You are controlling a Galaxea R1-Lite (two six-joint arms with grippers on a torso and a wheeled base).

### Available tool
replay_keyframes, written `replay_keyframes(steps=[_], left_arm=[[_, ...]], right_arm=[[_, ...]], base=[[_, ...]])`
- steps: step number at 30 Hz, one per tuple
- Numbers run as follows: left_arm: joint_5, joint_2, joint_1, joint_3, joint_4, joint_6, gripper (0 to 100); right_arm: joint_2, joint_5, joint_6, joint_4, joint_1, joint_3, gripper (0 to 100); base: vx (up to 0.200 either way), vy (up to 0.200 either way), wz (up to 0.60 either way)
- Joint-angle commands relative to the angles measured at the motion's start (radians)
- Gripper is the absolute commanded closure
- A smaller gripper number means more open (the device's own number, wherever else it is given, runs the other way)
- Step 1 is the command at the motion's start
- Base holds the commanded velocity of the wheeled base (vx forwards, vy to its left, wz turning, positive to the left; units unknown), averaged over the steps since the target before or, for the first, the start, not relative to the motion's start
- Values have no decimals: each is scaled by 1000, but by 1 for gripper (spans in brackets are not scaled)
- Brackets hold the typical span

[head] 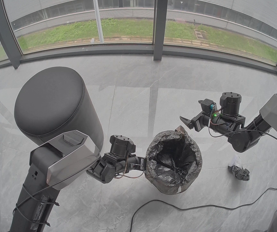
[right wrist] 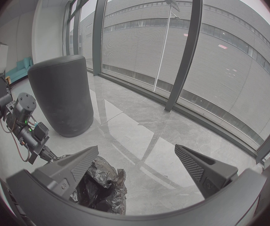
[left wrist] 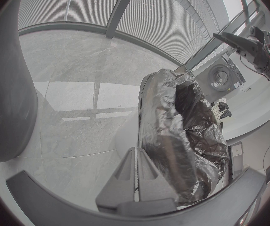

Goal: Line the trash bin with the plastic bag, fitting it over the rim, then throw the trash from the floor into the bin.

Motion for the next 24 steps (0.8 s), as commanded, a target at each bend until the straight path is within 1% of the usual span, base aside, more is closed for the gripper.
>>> replay_keyframes(steps=[1, 5, 12, 13, 16, 17, 19, 20, 21, 22, 24], left_arm=[[1, 49, 1, -20, 1, 0, 100], [2, 54, 5, -15, 1, -3, 100], [4, 20, 44, 20, -5, -3, 100], [4, -17, 59, 40, -5, -3, 100], [4, -50, 67, 54, -7, -3, 100], [2, -109, 71, 74, -7, -2, 100], [1, -138, 71, 83, -7, 0, 100], [-1, -184, 59, 100, -7, 0, 100], [-1, -184, 59, 100, -7, 0, 100], [-4, -225, 31, 118, -7, 0, 100], [-4, -247, 16, 129, -8, -3, 100]], right_arm=[[-25, 1, 0, 0, 0, 20, 0], [-27, 1, 0, 0, 0, 26, 0], [-25, 1, 0, 0, 1, 29, 0], [-25, 1, 0, 0, 1, 40, 0], [-23, 1, 0, 0, 1, 60, 0], [-8, 1, 0, 0, -2, 97, 0], [10, -1, 0, 0, -6, 101, 0], [52, -1, 0, 0, -17, 91, 0], [52, -1, 0, 0, -17, 91, 0], [90, -4, 0, 0, -32, 69, 0], [115, -4, 0, 0, -39, 57, 0]], base=[[0, 0, 0], [0, 0, 0], [0, 0, 0], [0, 0, 0], [0, 0, 0], [0, 0, 0], [0, 0, 0], [0, 0, 0], [0, 0, 0], [0, 0, 0], [0, 0, 0]])
